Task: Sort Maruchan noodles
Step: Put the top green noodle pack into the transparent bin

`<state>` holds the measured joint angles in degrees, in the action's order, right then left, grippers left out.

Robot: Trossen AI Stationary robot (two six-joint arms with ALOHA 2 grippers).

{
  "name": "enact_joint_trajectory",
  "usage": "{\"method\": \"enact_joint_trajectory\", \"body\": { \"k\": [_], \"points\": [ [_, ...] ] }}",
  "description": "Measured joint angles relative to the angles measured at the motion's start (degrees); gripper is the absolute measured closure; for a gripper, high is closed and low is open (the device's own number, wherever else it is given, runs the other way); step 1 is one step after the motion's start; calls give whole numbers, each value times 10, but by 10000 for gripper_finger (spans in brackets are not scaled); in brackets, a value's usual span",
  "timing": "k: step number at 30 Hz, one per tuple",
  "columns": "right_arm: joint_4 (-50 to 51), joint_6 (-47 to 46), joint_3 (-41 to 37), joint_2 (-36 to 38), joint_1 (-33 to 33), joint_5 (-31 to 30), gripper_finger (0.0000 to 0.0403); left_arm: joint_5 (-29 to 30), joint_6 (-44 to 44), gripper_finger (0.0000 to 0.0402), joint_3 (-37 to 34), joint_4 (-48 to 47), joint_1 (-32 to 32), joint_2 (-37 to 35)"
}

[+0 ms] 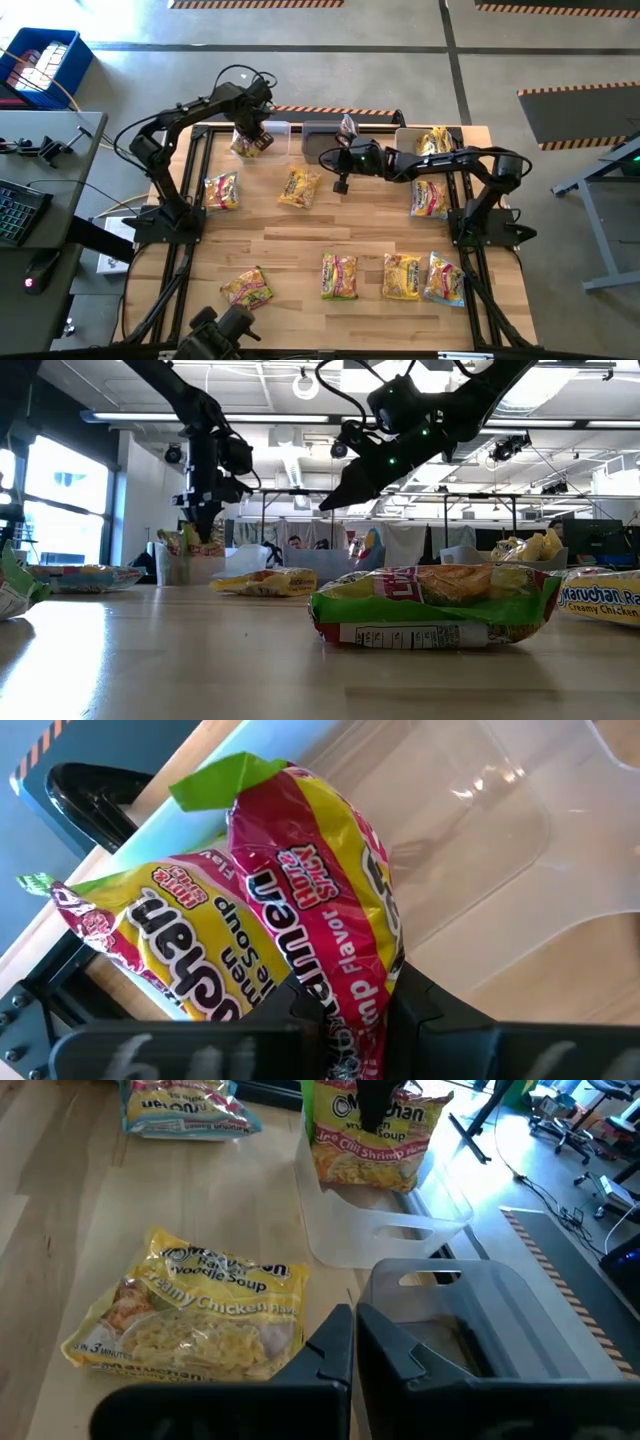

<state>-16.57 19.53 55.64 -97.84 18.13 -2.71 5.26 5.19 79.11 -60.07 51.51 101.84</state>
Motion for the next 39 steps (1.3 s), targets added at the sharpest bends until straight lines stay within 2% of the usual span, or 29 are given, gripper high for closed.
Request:
{"method": "enact_joint_trajectory", "body": {
  "k": [4,8,19,24,33,39],
  "points": [
    [2,0,0,0,0,0,403,3,0,367,0,2,0,8],
    [6,0,0,0,0,0,403,31,0,359,-1,5,-3,6],
    [10,0,0,0,4,-1,403,117,15,293,-1,3,-3,5],
    [14,0,0,0,4,-1,403,126,22,279,-1,-7,-11,5],
    [22,0,0,0,4,-1,403,111,32,286,-1,-15,-28,5],
    [26,-2,0,0,4,-1,403,129,31,298,-1,-16,-21,5]
  ]
}}
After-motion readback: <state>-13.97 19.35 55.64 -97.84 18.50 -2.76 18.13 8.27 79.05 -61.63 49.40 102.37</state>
